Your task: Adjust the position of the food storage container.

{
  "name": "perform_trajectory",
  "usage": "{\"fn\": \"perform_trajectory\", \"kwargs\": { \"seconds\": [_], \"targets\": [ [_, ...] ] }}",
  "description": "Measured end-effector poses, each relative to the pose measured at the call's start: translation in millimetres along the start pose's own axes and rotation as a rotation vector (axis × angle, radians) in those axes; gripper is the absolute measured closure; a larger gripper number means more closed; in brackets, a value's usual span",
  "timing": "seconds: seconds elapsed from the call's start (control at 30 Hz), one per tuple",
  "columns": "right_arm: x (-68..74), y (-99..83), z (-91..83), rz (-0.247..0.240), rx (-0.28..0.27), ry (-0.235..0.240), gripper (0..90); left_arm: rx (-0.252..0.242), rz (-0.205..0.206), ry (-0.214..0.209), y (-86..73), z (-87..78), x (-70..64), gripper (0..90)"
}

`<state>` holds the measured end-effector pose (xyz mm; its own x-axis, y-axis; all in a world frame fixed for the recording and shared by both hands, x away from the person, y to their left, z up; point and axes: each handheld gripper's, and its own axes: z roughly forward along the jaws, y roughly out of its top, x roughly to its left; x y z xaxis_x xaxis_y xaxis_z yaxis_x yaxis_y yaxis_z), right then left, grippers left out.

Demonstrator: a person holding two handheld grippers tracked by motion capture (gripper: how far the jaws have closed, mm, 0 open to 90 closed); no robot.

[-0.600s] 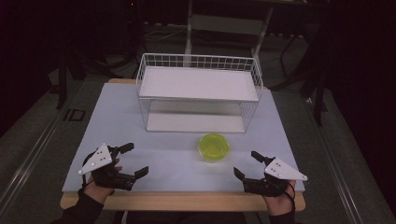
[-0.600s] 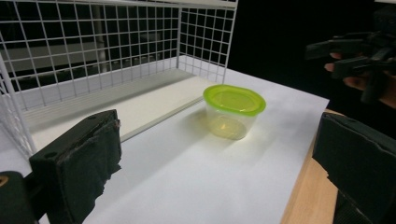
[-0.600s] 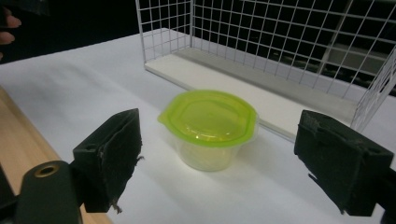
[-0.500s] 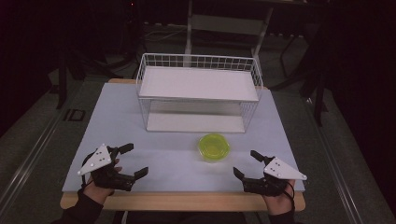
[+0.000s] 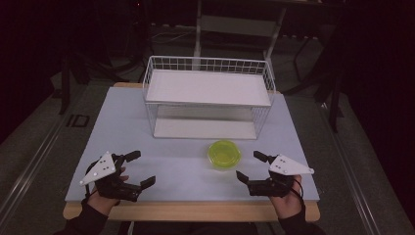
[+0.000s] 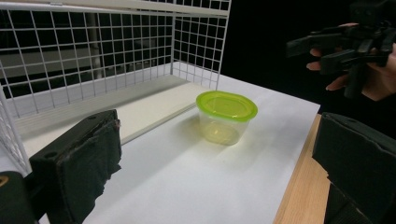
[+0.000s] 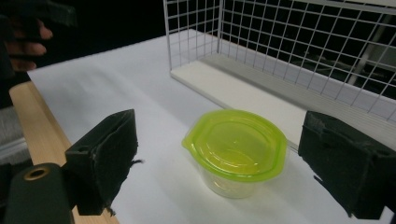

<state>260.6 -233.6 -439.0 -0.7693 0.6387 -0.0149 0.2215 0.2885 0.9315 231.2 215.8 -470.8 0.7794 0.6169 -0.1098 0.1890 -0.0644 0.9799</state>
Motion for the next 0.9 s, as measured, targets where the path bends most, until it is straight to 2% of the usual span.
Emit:
{"fn": "perform_trajectory", "kwargs": {
  "seconds": [0.07,0.13,0.23,0.27,0.3,0.37,0.4,0.43,0.5,0.53,0.57,0.63,0.67,0.7,0.73,0.8,0.83,0.87,0.9],
  "targets": [
    [-1.9,1.1,2.3,0.008,0.008,0.0,11.8,0.0,0.003,0.0,-0.1,0.4,-0.3,1.9],
    [-9.7,3.8,8.6,0.041,0.01,-0.007,12.8,0.004,0.004,-0.003,-0.2,0.7,-0.4,1.9],
    [-14.1,5.7,12.9,0.041,0.008,-0.011,12.2,0.005,0.001,-0.009,-0.4,1.0,-0.5,1.9],
    [-16.1,6.6,15.4,0.048,0.001,-0.033,11.5,0.004,-0.003,-0.011,-0.5,1.0,-0.4,1.9],
    [-21.2,7.3,20.3,0.085,0.007,-0.023,11.6,0.002,-0.004,-0.012,-0.5,0.9,-0.3,1.9],
    [-25.0,6.8,23.9,0.087,0.017,-0.064,17.0,0.0,-0.008,-0.011,-0.5,0.8,0.0,1.9],
    [-27.6,6.6,25.8,0.078,0.033,-0.065,20.8,-0.001,-0.009,-0.012,-0.6,0.6,0.1,1.9],
    [-29.7,6.3,27.1,0.053,0.055,-0.088,28.8,-0.001,-0.009,-0.012,-0.6,0.6,0.1,1.9],
    [-32.2,6.0,29.1,0.042,0.068,-0.103,30.3,-0.004,-0.007,-0.011,-0.5,0.8,-0.3,1.9],
    [-35.0,5.7,31.4,0.046,0.074,-0.112,33.7,-0.004,-0.007,-0.011,-0.4,1.0,-0.4,1.9],
    [-40.3,5.5,35.3,0.062,0.106,-0.136,46.9,0.0,-0.003,-0.01,-0.5,1.0,-0.6,1.9],
    [-46.5,4.4,39.6,0.086,0.119,-0.135,60.2,-0.001,-0.003,-0.011,-0.5,1.0,-0.6,1.9],
    [-48.8,3.6,41.6,0.084,0.129,-0.157,61.1,-0.002,-0.003,-0.011,-0.4,0.9,-0.5,1.9],
    [-51.6,2.5,43.2,0.085,0.133,-0.172,66.5,-0.004,-0.003,-0.011,-0.4,0.8,-0.6,1.9],
    [-51.6,2.5,43.2,0.085,0.133,-0.172,66.5,-0.004,-0.002,-0.011,-0.3,0.6,-0.5,1.9],
    [-60.2,-2.3,49.2,0.104,0.165,-0.187,78.1,-0.006,-0.004,-0.012,-0.3,0.6,-0.4,1.9],
    [-63.2,-4.6,51.5,0.124,0.174,-0.174,79.4,-0.006,-0.004,-0.013,-0.3,0.6,-0.4,1.9],
    [-65.4,-6.9,54.0,0.129,0.184,-0.184,83.6,-0.005,-0.002,-0.014,-0.4,0.9,-0.7,1.9],
    [-65.4,-6.9,54.0,0.129,0.184,-0.184,83.6,-0.005,-0.002,-0.014,-0.4,0.9,-0.7,1.9]
  ]
}}
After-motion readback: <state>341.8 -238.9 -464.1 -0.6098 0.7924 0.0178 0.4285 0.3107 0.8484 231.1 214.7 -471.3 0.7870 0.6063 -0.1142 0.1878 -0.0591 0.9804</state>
